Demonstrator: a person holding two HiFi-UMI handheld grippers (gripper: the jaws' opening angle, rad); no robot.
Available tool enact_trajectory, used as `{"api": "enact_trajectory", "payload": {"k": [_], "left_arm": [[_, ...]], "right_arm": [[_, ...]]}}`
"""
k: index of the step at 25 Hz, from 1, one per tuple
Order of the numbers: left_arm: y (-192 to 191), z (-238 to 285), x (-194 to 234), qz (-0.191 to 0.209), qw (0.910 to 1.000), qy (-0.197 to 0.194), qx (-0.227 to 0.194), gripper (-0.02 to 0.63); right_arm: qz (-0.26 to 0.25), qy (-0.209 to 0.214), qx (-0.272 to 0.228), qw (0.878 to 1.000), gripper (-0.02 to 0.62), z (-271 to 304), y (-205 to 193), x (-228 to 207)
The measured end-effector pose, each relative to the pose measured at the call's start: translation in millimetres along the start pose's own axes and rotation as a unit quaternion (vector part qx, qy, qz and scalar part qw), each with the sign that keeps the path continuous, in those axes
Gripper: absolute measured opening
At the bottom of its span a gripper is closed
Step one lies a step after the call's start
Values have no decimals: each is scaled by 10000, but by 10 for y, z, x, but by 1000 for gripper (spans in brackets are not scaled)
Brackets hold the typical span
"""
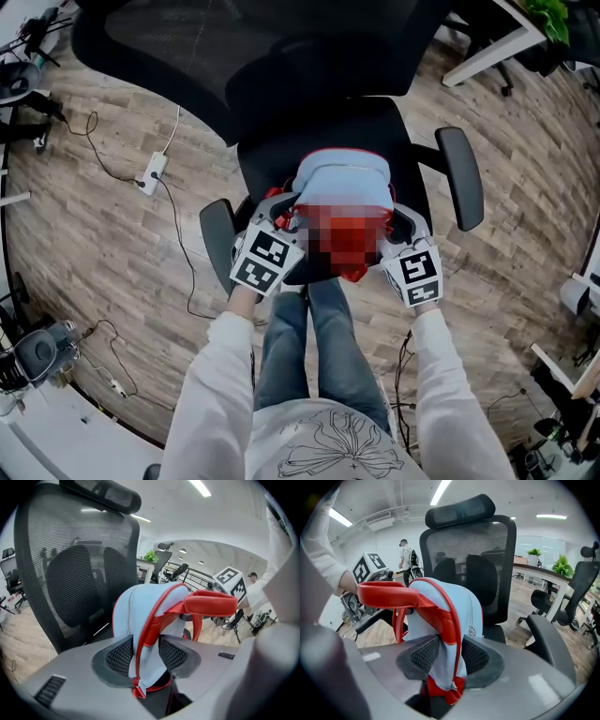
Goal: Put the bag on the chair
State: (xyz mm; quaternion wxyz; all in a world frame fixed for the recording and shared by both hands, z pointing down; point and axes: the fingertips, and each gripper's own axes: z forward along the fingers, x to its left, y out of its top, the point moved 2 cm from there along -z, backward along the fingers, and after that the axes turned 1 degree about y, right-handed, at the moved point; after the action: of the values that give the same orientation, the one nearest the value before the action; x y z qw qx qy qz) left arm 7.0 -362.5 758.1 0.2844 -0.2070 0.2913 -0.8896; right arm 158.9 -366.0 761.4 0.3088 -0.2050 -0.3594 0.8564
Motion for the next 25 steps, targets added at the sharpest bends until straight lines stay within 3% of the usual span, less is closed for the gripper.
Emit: {"api": "enact_trajectory", "payload": {"k": [7,11,16,18,21,25], "left_arm": [[40,-360,-62,2,9999,-26,-148,176],[202,-718,-50,-32,9985,116,-529,176],[565,-1158,-120,44,9944,261,-1022,176],[756,-1341,-157,128,9909,327,-1300,144],[1057,-1644,-211,261,9824,448,-1793,43],[1367,-2039,-420,373,9736,530,-2187,34]], "right_arm": [[44,-231,0,9997,175,-310,13,52],[-14,-414,-100,9991,174,-557,166,111],[156,-847,-570,9947,164,-917,556,149],[221,-1088,-816,9905,134,-1062,769,164],[314,-1431,-1257,9812,54,-1290,1140,211],[419,-1670,-1789,9687,54,-1701,1555,347]]}}
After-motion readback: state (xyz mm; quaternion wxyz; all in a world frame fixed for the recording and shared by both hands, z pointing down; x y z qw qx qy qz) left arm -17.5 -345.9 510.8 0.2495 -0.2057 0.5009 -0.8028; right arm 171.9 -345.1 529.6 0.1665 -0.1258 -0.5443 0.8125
